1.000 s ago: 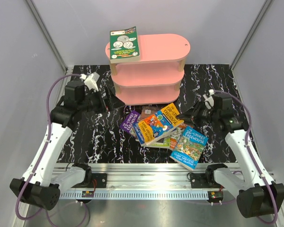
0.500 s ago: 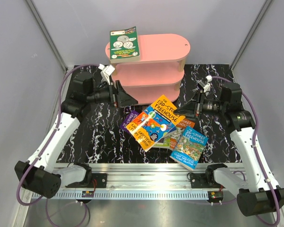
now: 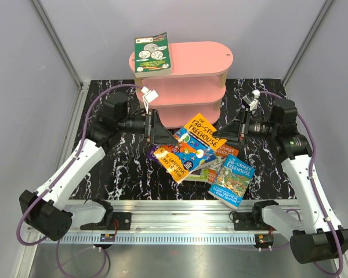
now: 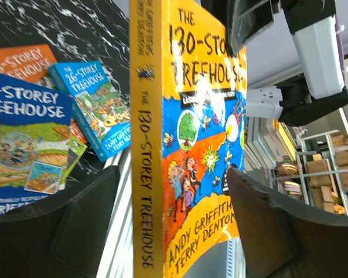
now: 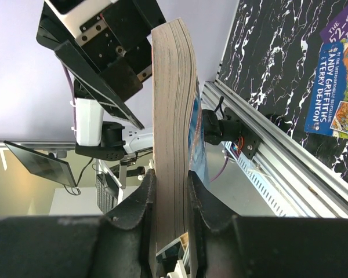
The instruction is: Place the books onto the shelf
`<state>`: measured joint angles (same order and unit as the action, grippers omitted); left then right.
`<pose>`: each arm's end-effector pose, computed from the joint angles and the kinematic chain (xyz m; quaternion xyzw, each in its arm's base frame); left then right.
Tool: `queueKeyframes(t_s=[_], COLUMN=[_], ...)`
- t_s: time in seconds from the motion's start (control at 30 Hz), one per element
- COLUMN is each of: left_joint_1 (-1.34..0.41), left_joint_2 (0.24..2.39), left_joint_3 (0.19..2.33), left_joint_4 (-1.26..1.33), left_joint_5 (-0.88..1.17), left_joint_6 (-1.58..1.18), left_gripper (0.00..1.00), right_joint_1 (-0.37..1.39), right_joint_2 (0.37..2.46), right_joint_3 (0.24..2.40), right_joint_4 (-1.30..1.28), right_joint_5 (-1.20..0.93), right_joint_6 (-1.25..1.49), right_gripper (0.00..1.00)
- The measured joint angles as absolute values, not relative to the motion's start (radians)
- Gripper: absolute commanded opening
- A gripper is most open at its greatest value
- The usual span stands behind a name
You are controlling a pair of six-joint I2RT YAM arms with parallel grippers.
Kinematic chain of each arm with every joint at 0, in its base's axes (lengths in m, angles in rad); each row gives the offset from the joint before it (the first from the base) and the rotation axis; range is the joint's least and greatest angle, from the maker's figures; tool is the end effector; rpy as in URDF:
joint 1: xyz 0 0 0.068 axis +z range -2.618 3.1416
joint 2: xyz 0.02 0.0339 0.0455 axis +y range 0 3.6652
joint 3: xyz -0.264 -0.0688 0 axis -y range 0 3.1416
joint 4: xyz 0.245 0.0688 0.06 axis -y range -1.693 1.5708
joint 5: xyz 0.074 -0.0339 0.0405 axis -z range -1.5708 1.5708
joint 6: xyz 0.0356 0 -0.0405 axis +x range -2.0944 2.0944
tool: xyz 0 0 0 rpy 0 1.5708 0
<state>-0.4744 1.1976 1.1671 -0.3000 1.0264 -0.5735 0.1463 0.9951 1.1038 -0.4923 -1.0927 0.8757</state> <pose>0.2155 -0.1449 0.3818 0.2499 0.7222 -0.5992 0.2385 0.1904 0.0600 0.3873 -0.0189 0.7653 0.6094 0.2062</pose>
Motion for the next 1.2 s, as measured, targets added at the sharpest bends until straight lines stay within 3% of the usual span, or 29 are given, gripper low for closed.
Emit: queueKeyframes(t_s=[0.07,0.2,0.3,0.33,0.43,0.5,0.53,0.57,0.6,0.9,1.2], left_joint_1=[-0.485,-0.502,-0.506,-0.507,-0.508,-0.509,-0.509,-0.509,-0.510,-0.442,-0.144], left_joint_2=[1.198,1.198,1.198,1.198,1.198,1.199,1.201,1.204,1.211,1.350,1.516], left_joint_3=[1.163,1.160,1.153,1.153,1.163,1.187,1.206,1.235,1.275,1.755,1.972], left_joint_4=[-0.314,-0.358,-0.382,-0.385,-0.405,-0.439,-0.461,-0.495,-0.530,-0.636,-0.234], left_joint_5=[1.039,1.047,1.045,1.043,1.037,1.028,1.020,1.010,0.997,0.863,0.869], left_joint_6=[-0.569,-0.539,-0.530,-0.530,-0.521,-0.514,-0.508,-0.499,-0.486,-0.482,-0.854], left_gripper=[0.70,0.47,0.08,0.00,0.00,0.00,0.00,0.00,0.00,0.00,0.00], right_joint_1=[0.146,0.147,0.149,0.149,0.150,0.151,0.150,0.150,0.150,0.150,0.150], right_joint_2=[1.001,1.005,1.005,1.005,1.005,1.005,1.005,1.004,1.003,0.973,0.789], right_joint_3=[1.104,1.104,1.104,1.103,1.100,1.100,1.100,1.103,1.109,1.282,1.042], right_joint_4=[-0.483,-0.456,-0.429,-0.422,-0.416,-0.417,-0.419,-0.429,-0.451,-0.794,-0.805], right_joint_5=[-1.093,-1.096,-1.100,-1.099,-1.093,-1.089,-1.081,-1.060,-1.033,-0.661,-0.614], right_joint_6=[0.881,0.900,0.914,0.914,0.914,0.913,0.915,0.913,0.901,0.725,0.821], right_gripper=[0.00,0.00,0.00,0.00,0.00,0.45,0.76,0.96,1.00,1.00,1.00])
